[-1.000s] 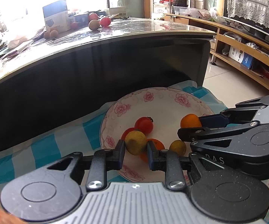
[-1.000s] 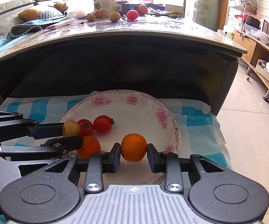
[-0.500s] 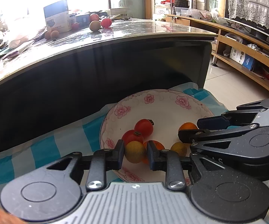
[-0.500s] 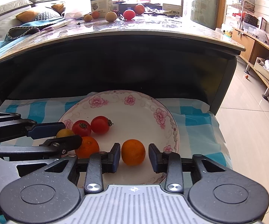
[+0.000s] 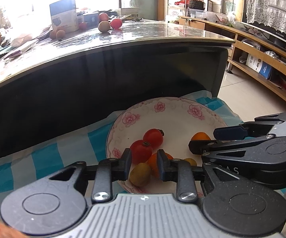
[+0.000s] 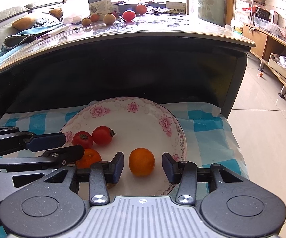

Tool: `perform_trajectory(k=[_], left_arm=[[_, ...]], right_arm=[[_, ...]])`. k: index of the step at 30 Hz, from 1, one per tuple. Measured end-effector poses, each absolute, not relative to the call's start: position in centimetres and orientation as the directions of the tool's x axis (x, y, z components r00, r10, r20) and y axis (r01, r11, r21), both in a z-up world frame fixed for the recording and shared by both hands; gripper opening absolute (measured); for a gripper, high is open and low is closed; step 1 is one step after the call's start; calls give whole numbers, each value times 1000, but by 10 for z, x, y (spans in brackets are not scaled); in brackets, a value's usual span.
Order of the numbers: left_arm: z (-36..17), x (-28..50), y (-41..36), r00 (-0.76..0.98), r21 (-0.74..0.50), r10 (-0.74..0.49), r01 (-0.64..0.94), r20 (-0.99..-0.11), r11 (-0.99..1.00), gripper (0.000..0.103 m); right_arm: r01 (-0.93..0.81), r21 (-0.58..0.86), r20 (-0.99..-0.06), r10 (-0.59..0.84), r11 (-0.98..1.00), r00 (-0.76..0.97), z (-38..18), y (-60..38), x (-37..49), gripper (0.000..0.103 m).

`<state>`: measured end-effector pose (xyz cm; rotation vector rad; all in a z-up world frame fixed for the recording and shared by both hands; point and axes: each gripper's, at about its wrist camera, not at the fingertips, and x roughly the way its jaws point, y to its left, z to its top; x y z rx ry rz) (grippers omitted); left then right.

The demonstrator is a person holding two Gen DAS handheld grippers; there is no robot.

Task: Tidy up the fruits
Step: 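Open the right tool to drop the tangerine while the left tool releases the yellow-brown fruit into the bowl, then move both open tools back toward the dark red fruit and last tangerine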

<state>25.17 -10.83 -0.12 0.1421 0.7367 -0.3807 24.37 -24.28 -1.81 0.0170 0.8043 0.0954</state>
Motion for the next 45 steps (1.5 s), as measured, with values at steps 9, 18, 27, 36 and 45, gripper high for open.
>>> perform_trajectory(k=[9,18,27,36,45], left_arm=[[2,252,-107,677,-35,-304,380,-670,924,38],[10,245,-100,688,-48,-313,376,-654,926,44],[23,223,-76,699,-45,-305,364,-647,930,44],[32,186,-40,695,-57,-299,349,-654,935,45],[19,150,-9,675,-72,-303,349,-672,935,45]], right_arm=[[-66,73,-711,98,995,696,-14,-248,243,47],[-69,75,-693,102,995,713,-5,-247,238,50],[-106,50,-681,112,993,724,14,-226,221,51],[-147,15,-715,114,989,690,15,-203,183,51],[-143,87,-768,158,986,621,-5,-192,164,51]])
